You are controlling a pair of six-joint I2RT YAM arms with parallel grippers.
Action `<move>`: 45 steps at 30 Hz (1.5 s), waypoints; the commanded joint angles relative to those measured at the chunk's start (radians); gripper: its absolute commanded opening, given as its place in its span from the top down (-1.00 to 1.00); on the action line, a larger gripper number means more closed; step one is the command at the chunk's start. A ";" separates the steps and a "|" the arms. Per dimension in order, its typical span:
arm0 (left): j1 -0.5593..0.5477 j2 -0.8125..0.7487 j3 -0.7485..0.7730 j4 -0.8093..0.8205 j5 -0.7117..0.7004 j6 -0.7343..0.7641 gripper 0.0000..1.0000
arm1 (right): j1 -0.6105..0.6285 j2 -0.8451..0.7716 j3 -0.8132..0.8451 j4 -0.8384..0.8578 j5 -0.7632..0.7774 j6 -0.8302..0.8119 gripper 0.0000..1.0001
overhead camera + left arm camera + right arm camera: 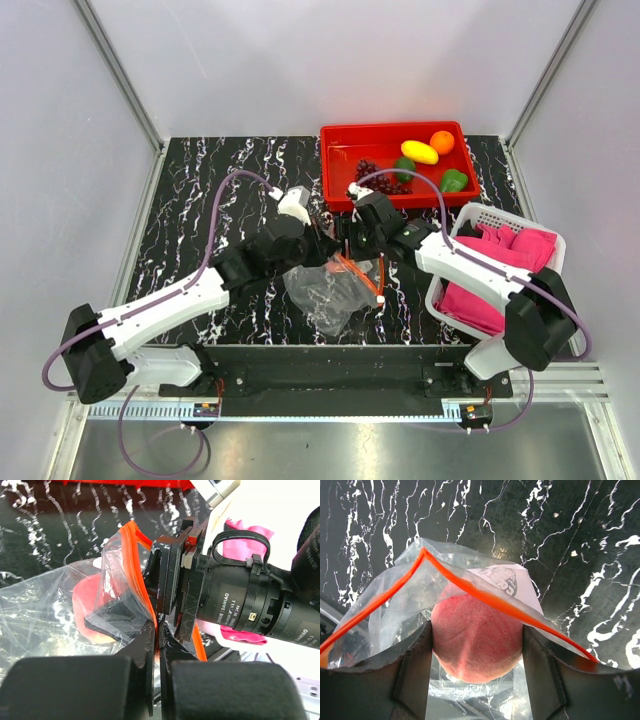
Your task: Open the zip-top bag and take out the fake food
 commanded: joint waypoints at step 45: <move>0.284 0.146 0.166 -0.199 -0.133 0.213 1.00 | -0.646 0.492 0.753 -0.142 0.177 -0.203 0.10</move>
